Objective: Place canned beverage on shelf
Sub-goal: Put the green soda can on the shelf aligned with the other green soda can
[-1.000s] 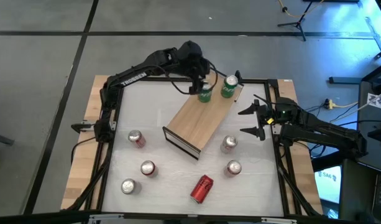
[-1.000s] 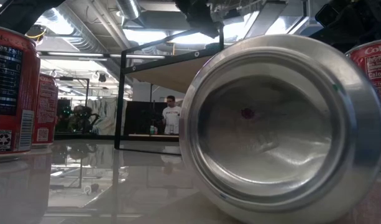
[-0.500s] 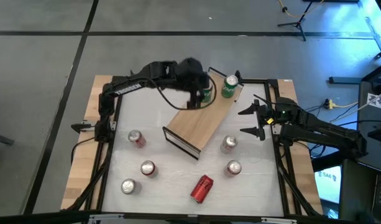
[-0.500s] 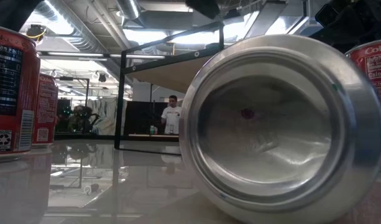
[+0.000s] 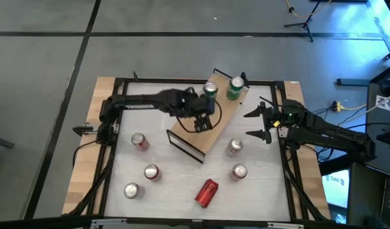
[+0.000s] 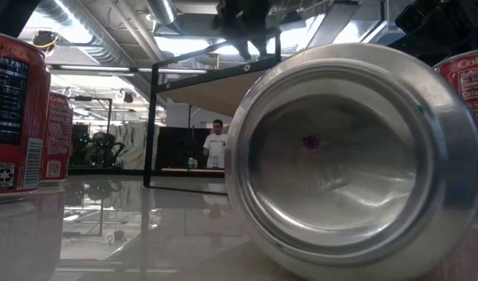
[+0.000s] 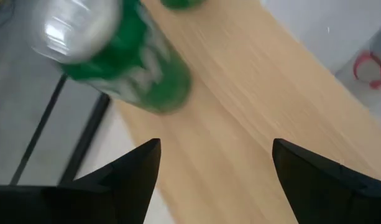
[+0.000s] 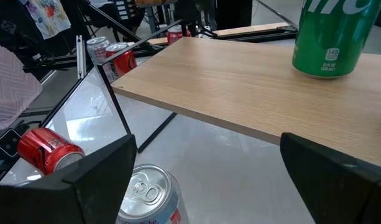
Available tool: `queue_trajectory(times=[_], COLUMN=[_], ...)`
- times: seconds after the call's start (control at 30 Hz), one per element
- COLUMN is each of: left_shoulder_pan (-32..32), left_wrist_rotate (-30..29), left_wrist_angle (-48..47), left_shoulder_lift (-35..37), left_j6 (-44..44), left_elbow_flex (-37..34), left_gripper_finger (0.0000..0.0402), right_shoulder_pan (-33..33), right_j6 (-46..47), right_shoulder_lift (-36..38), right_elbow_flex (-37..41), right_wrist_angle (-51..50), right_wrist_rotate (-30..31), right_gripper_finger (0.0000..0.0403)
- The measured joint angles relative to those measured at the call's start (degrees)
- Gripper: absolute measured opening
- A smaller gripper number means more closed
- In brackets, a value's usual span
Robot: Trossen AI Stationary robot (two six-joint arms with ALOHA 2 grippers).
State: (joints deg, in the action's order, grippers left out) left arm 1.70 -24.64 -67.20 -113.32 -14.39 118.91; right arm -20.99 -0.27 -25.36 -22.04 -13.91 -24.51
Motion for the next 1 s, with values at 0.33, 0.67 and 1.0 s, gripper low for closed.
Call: queue_trajectory(times=[0.33,0.67,1.0], left_shoulder_pan=[-2.1,-4.5,-1.9], left_wrist_rotate=[-12.9,-15.3,-7.3], left_wrist_angle=[4.8,9.9,57.2], left_shoulder_lift=[0.0,10.0,30.0], left_j6=[-8.7,-9.5,-3.3], left_elbow_flex=[-9.4,-23.2,-57.1], left_gripper_finger=[0.0298,0.0298,0.0298], right_shoulder_pan=[0.0,0.0,0.0], right_j6=[0.0,0.0,0.0], right_shoulder_lift=[0.0,0.0,0.0], right_elbow_flex=[0.0,0.0,0.0], right_wrist_angle=[0.0,-0.1,0.0], right_wrist_rotate=[-0.1,-0.1,-0.2], right_gripper_finger=[0.0392,0.0392,0.0392])
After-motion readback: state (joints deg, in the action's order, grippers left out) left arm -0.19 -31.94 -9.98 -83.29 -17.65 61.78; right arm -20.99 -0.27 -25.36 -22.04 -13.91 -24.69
